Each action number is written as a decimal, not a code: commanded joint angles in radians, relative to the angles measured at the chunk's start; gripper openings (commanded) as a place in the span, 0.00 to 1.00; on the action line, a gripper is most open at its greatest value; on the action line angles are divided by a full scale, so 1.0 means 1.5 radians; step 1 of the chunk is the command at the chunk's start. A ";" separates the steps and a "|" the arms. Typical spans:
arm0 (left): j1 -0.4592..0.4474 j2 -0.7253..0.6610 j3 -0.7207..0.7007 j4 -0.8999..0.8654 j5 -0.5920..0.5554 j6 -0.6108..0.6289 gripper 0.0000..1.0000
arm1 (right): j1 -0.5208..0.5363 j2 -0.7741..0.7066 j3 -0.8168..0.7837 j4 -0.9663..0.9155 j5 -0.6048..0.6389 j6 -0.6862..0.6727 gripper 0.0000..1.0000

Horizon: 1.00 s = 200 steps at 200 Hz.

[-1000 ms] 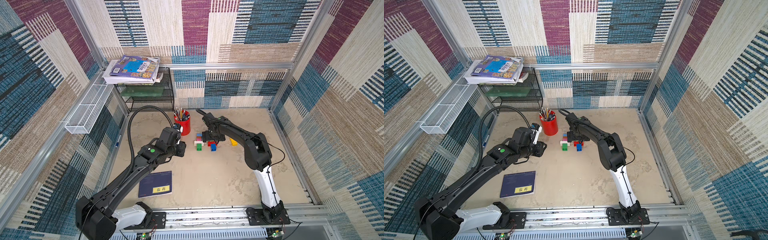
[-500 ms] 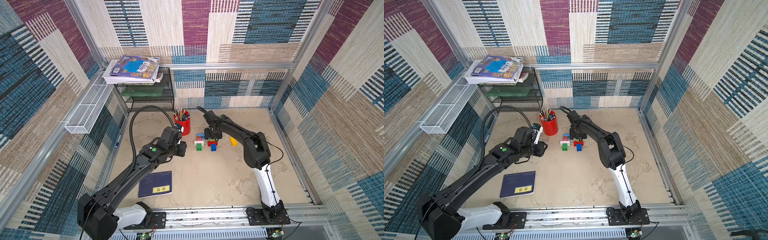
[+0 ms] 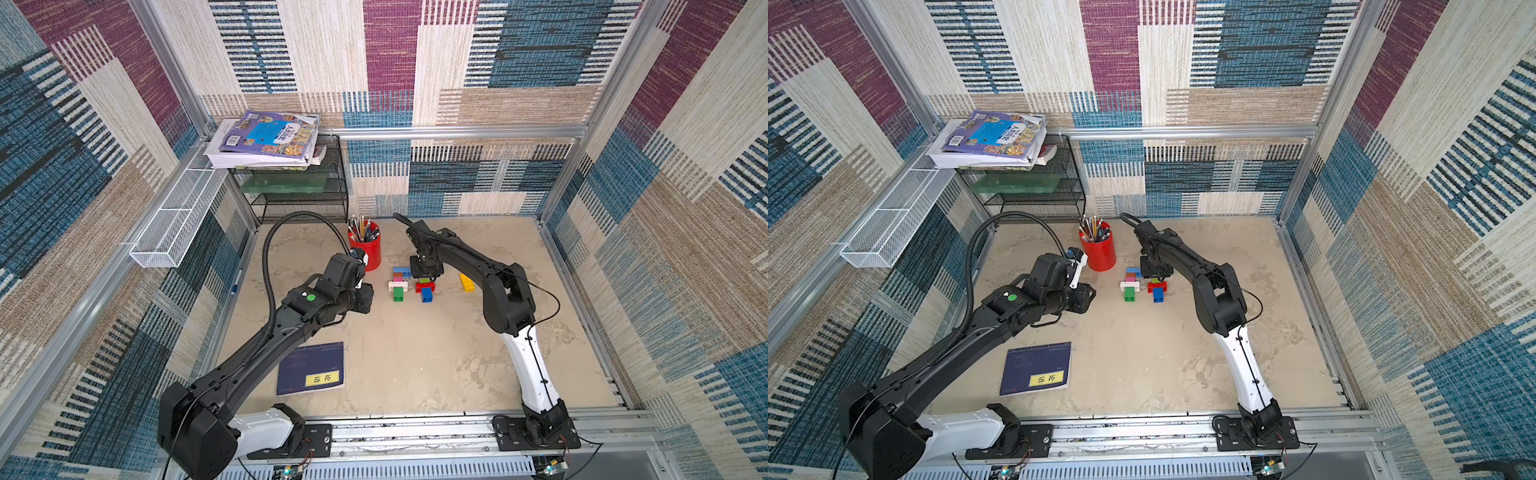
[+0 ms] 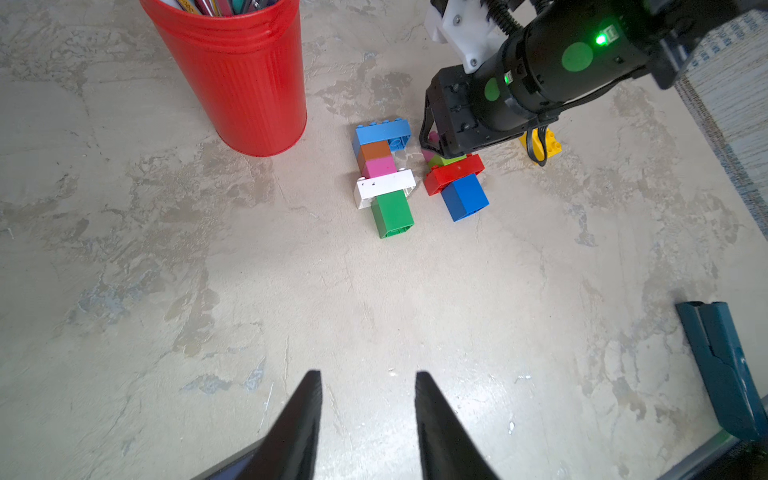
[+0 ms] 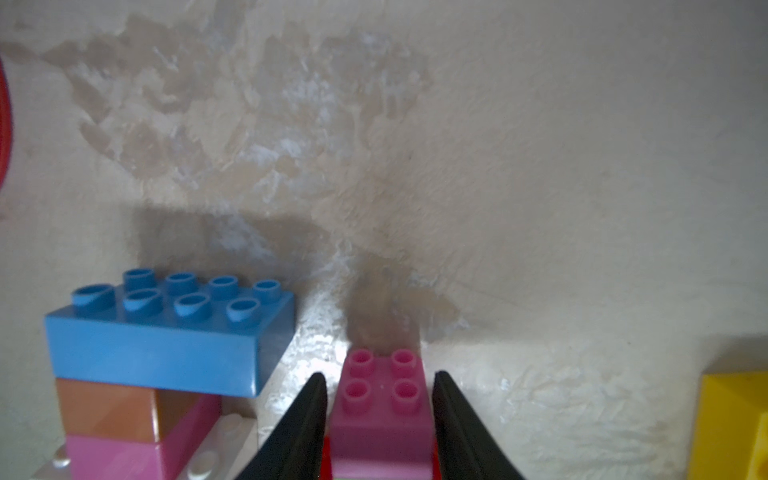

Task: Assemble the letter f with lego
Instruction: Pick up the lego brick from the center of the board.

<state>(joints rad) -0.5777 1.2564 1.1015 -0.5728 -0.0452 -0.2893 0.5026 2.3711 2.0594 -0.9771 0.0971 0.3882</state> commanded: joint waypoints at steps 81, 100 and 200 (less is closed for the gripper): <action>0.002 -0.006 -0.002 0.008 0.009 0.018 0.41 | 0.008 -0.015 0.000 -0.005 0.011 -0.002 0.32; 0.002 -0.011 -0.003 0.008 0.011 0.017 0.40 | 0.021 -0.043 -0.017 0.016 0.027 -0.004 0.31; 0.002 -0.056 -0.026 0.017 0.045 0.001 0.45 | 0.091 -0.277 -0.258 0.222 0.135 0.024 0.31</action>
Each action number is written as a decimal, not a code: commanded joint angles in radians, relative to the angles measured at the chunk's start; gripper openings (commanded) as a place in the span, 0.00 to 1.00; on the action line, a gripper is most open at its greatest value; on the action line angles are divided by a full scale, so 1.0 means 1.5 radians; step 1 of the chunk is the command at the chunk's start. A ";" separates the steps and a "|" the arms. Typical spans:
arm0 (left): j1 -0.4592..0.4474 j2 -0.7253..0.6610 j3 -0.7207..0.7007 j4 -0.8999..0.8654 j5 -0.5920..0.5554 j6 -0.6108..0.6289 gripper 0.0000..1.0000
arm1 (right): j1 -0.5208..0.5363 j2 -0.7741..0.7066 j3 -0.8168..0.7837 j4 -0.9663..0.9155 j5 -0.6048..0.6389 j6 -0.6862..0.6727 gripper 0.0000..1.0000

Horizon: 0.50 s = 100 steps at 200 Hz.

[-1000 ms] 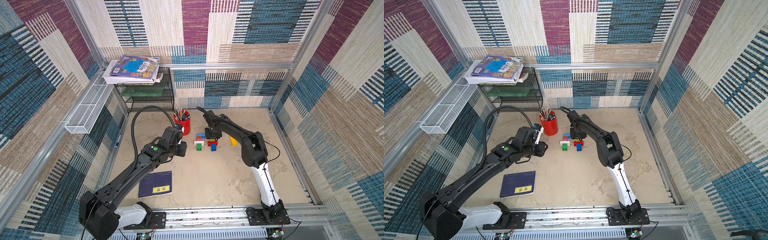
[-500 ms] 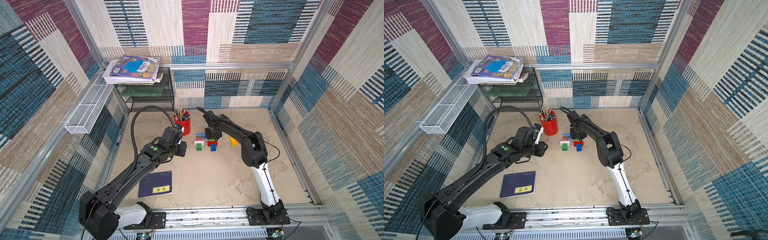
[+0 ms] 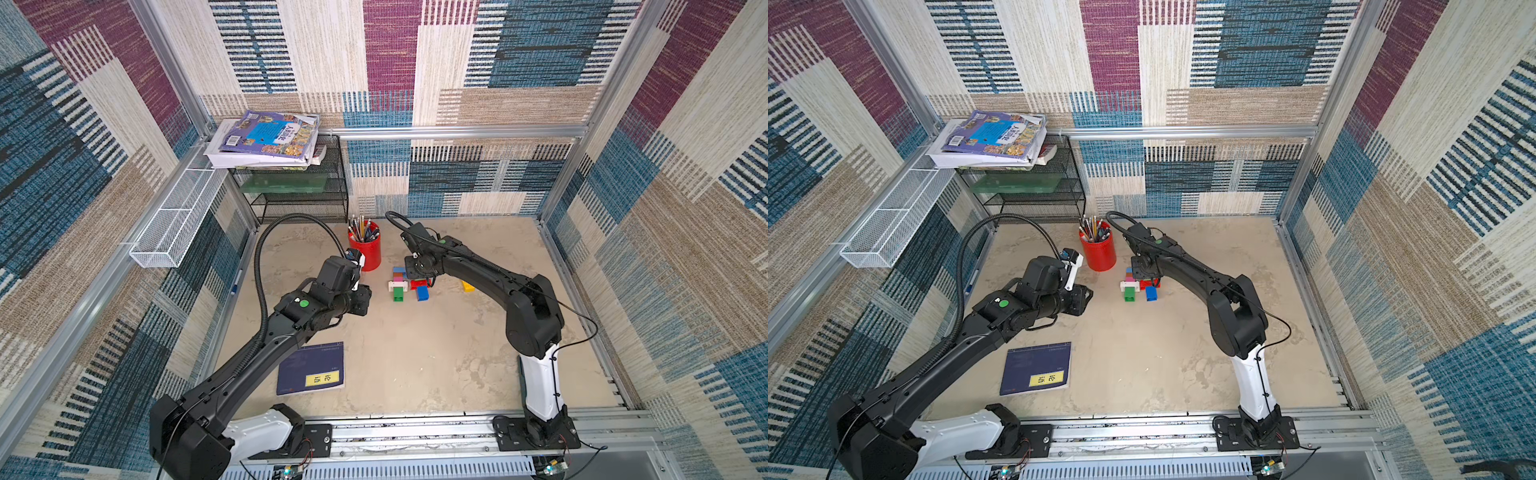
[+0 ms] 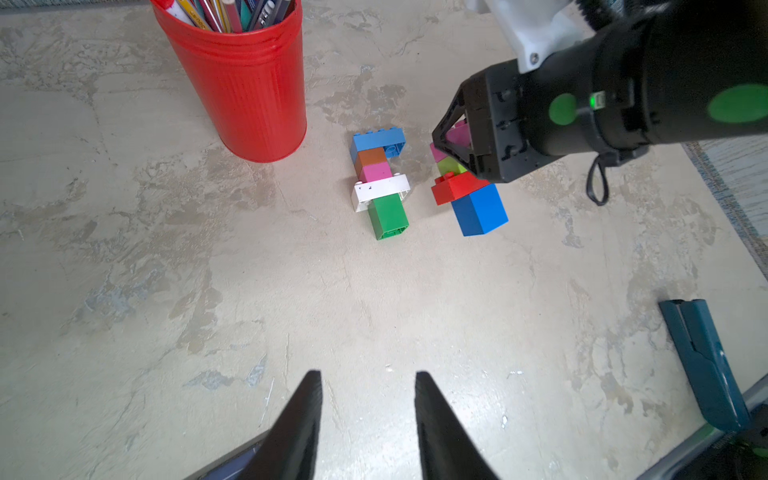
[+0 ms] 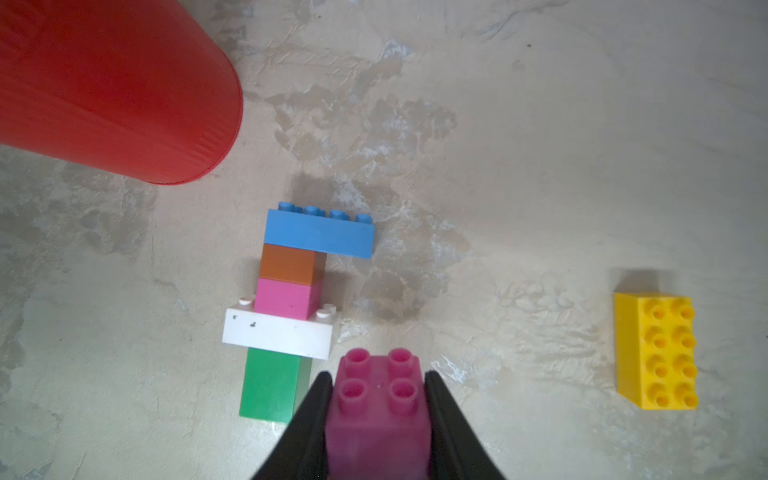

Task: Assemble the letter f with lego
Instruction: Pick up the lego brick from the center of the board.

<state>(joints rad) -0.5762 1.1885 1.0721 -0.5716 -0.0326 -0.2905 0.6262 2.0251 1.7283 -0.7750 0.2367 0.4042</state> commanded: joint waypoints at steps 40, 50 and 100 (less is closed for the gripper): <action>0.001 -0.055 -0.081 0.155 0.122 -0.036 0.63 | 0.009 -0.098 -0.051 0.094 0.014 0.015 0.32; 0.001 -0.052 -0.093 0.189 0.146 -0.046 0.65 | 0.011 -0.113 -0.055 0.097 -0.001 0.020 0.32; 0.001 0.009 -0.141 0.376 0.263 -0.130 0.67 | 0.025 -0.189 -0.105 0.143 -0.013 0.032 0.32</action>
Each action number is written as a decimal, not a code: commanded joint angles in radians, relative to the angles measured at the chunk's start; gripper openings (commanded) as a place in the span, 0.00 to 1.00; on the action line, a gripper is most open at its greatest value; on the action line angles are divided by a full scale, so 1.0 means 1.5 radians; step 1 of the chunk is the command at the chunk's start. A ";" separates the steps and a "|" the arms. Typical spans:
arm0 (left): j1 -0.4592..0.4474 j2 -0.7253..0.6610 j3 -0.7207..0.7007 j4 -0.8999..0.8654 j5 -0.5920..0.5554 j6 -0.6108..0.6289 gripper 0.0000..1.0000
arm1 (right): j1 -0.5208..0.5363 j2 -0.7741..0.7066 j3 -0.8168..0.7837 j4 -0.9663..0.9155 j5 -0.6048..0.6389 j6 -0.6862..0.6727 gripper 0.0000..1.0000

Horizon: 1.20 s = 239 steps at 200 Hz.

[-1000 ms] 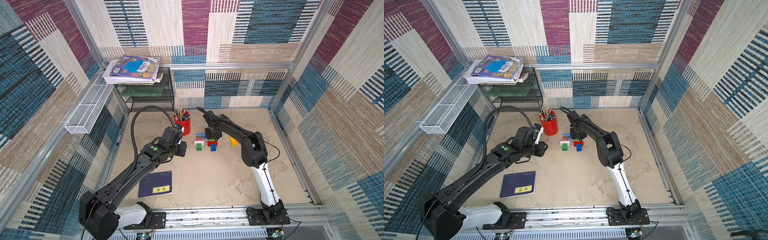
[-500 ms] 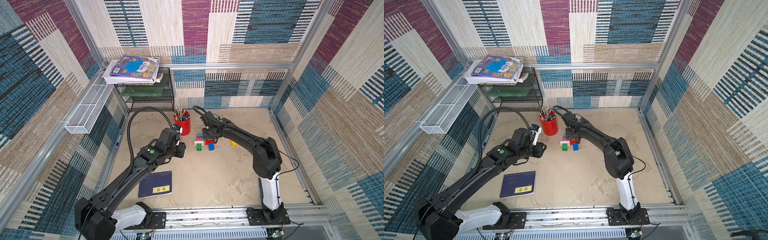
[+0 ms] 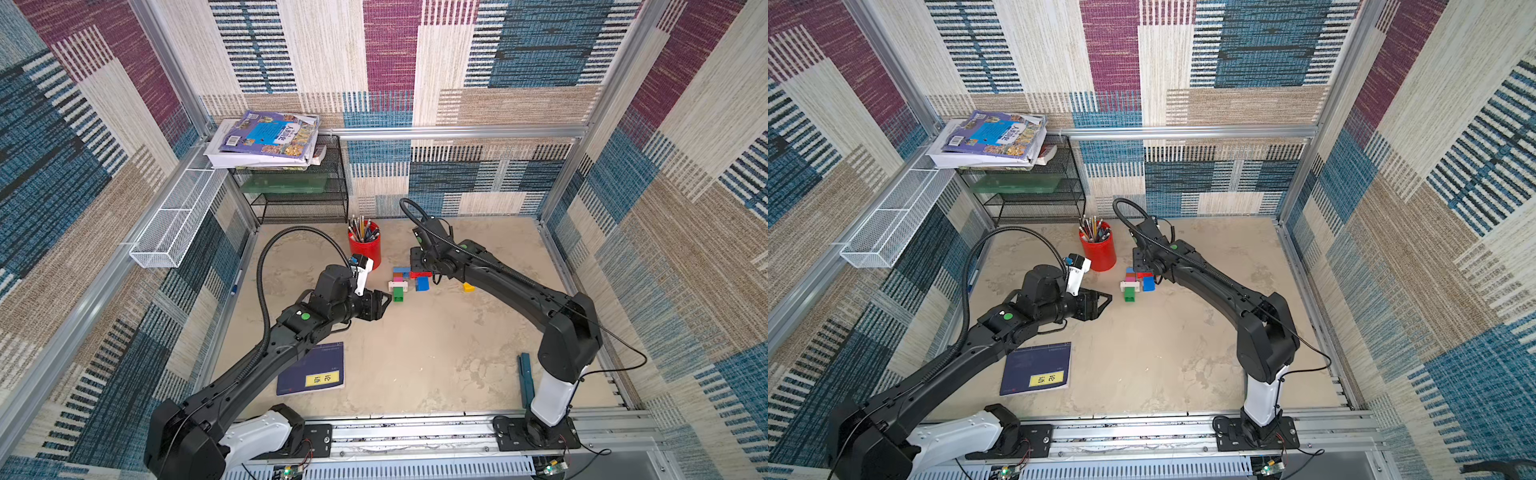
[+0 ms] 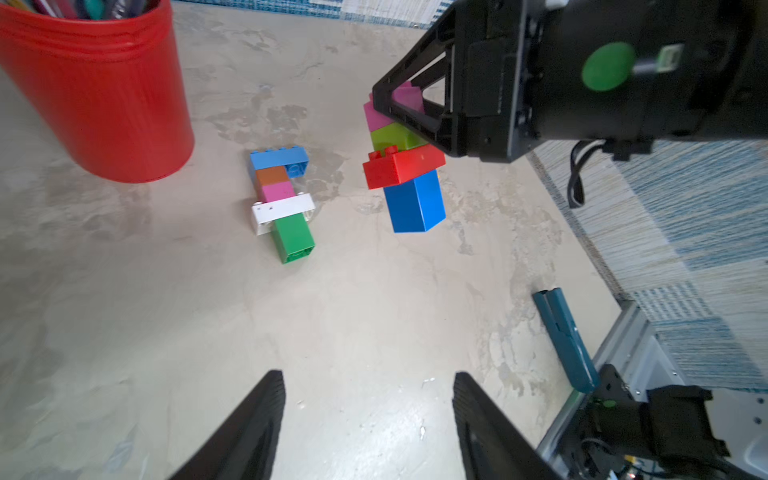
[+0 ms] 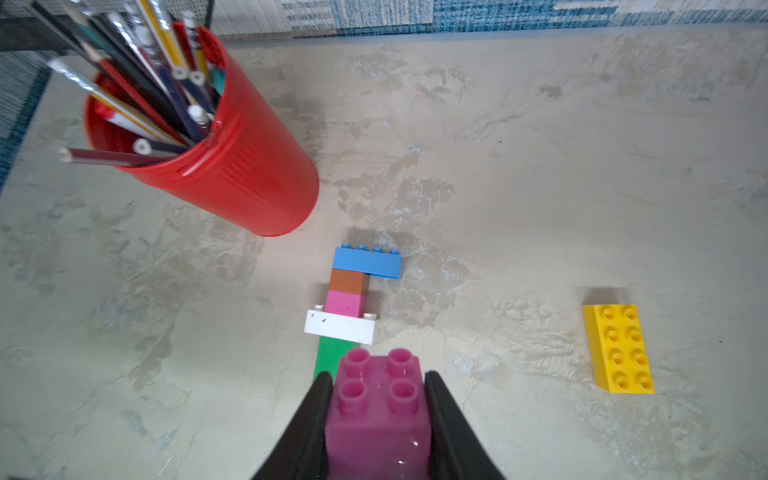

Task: Assemble the letter f with lego
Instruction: Pick up the lego brick from the center of the board, then adjust the lego brick at the center of the board.

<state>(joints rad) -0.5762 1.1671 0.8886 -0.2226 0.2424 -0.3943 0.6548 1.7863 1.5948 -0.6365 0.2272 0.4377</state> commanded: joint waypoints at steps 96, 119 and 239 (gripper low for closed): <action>0.001 0.134 -0.007 0.290 0.150 -0.109 0.70 | 0.015 -0.070 -0.040 0.063 -0.053 0.031 0.32; 0.001 0.154 -0.005 0.310 0.148 -0.117 0.70 | 0.019 -0.076 -0.039 0.066 -0.060 0.034 0.32; 0.001 0.203 0.016 0.345 0.165 -0.126 0.66 | 0.028 -0.077 -0.034 0.065 -0.073 0.043 0.33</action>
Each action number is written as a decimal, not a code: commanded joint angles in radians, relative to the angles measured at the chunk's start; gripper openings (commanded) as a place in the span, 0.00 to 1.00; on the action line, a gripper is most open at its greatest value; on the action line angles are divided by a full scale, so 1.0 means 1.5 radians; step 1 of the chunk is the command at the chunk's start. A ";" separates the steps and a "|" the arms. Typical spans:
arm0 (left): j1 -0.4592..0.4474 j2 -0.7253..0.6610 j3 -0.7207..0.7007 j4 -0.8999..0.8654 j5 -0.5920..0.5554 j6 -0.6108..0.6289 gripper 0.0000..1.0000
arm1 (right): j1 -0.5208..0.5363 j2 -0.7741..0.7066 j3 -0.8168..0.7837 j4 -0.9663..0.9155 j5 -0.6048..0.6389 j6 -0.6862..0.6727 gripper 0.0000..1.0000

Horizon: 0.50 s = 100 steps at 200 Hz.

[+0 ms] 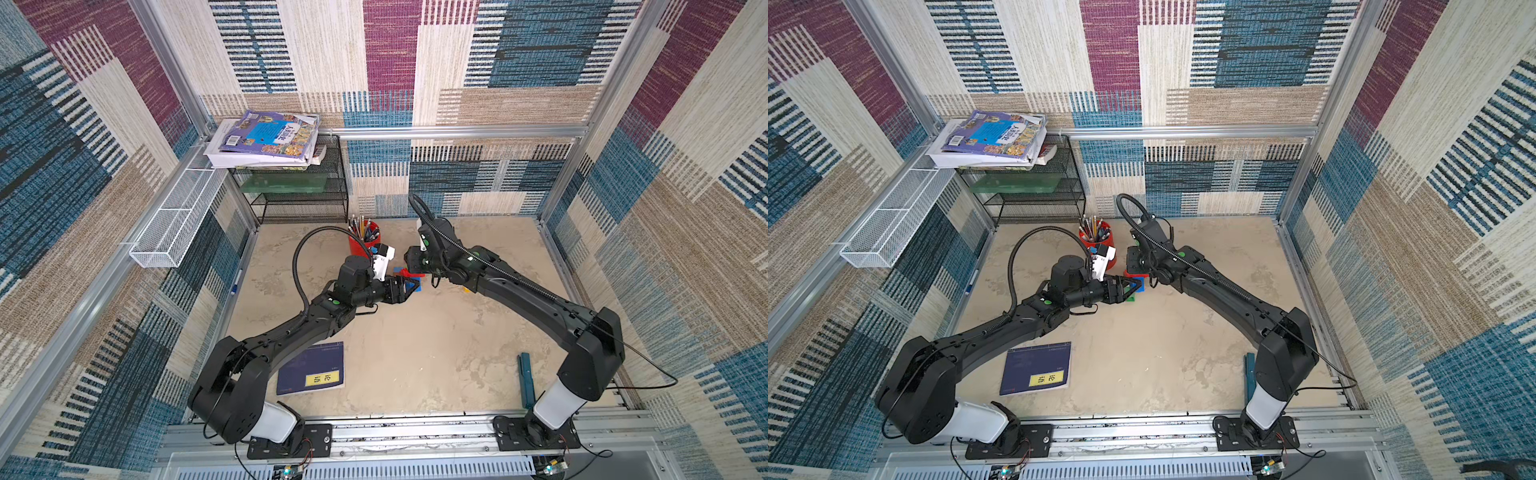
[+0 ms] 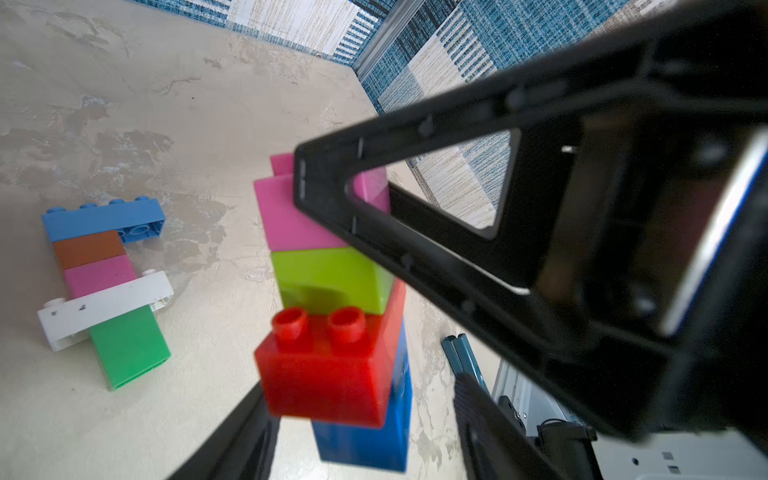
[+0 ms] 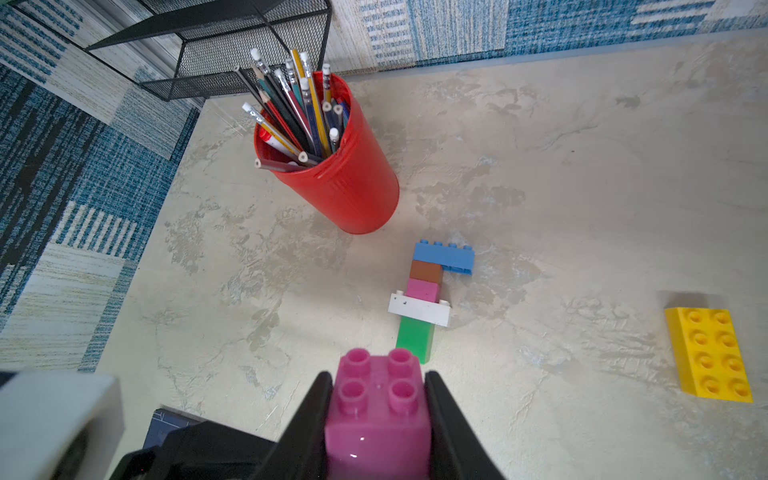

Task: Assemble the letter f with lego
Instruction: Adjust the lego brick at the center of the board.

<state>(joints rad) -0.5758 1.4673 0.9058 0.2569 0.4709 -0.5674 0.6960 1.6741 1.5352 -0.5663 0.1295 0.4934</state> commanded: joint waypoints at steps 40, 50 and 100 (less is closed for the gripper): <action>0.001 0.002 0.005 0.027 0.013 -0.010 0.62 | 0.001 0.001 0.007 0.019 -0.010 0.006 0.34; 0.000 0.003 0.005 0.028 0.013 -0.010 0.60 | 0.000 0.001 0.008 0.019 -0.011 0.005 0.34; 0.000 0.005 0.005 0.033 0.015 -0.012 0.52 | 0.000 0.005 0.009 0.016 -0.013 0.004 0.36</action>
<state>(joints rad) -0.5739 1.4719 0.9066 0.2569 0.4763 -0.5720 0.6952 1.6772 1.5402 -0.5659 0.1154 0.4938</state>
